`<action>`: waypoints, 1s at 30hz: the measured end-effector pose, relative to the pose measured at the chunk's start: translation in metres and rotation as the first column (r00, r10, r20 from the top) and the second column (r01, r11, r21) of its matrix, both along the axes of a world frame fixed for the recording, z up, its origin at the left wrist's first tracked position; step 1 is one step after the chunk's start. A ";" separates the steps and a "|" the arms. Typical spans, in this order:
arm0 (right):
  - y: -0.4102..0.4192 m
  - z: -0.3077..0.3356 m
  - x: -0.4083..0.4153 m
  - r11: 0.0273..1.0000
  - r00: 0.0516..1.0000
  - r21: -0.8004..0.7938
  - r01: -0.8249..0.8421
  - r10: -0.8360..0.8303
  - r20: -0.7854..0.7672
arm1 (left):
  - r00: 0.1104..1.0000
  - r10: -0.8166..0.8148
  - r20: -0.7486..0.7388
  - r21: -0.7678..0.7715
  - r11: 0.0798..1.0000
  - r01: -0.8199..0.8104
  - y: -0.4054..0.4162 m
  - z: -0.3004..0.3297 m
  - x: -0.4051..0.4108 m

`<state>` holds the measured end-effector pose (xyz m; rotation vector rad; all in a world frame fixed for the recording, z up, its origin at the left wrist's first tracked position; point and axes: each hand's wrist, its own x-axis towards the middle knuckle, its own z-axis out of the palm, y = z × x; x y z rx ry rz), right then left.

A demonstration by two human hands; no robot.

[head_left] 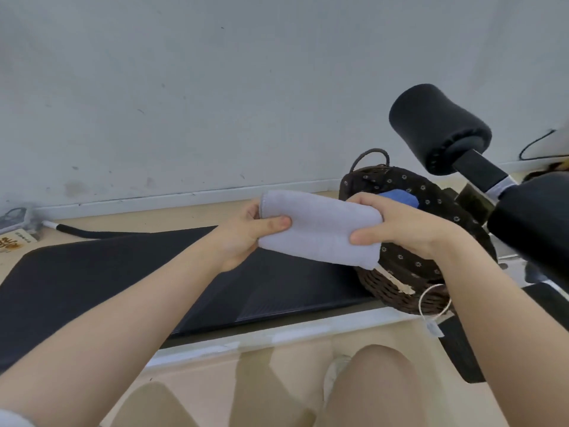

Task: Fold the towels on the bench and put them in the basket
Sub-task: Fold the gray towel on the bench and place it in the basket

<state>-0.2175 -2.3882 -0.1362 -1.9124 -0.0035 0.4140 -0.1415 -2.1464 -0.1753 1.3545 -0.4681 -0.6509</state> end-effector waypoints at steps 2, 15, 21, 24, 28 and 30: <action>-0.026 -0.005 -0.012 0.989 0.992 0.134 0.065 -0.050 -0.114 | 0.999 -0.031 -0.042 -0.027 0.999 0.030 -0.029 0.001 -0.008; -0.116 -0.048 0.009 0.662 0.653 -0.054 0.747 -0.747 -0.126 | 0.752 -0.329 0.571 0.650 0.741 -0.169 -0.172 0.011 -0.002; -0.125 -0.057 0.034 0.645 0.655 -0.440 0.625 -0.740 -0.155 | 0.581 -0.711 0.397 0.917 0.273 -0.292 -0.217 0.000 0.017; -0.129 -0.066 0.036 0.675 0.662 -0.464 0.573 -0.716 -0.223 | 0.557 -0.774 0.302 0.923 0.091 -0.374 -0.227 -0.015 0.021; -0.140 -0.077 0.038 0.695 0.654 -0.357 0.623 -0.714 -0.250 | 0.326 -0.787 0.524 0.760 0.259 -0.596 -0.221 -0.027 0.022; -0.144 -0.081 0.038 0.725 0.681 -0.301 0.619 -0.687 -0.255 | 0.207 -0.799 0.565 0.725 0.362 -0.586 -0.221 -0.030 0.025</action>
